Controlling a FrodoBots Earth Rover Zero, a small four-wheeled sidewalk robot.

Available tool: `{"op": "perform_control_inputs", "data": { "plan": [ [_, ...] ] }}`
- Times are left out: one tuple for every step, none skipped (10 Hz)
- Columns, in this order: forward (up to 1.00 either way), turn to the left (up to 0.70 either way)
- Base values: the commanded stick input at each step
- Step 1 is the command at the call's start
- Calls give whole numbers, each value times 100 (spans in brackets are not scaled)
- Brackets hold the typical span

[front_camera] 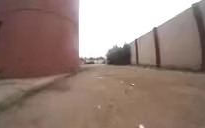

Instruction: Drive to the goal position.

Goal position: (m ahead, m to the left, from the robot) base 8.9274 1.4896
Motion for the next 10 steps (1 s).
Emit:
{"op": "perform_control_inputs", "data": {
  "plan": [
    [100, 0],
    [100, 0],
    [100, 0],
    [100, 0],
    [100, 0],
    [100, 0],
    [100, 0],
    [100, 0],
    [100, 0],
    [100, 0]
  ]
}}
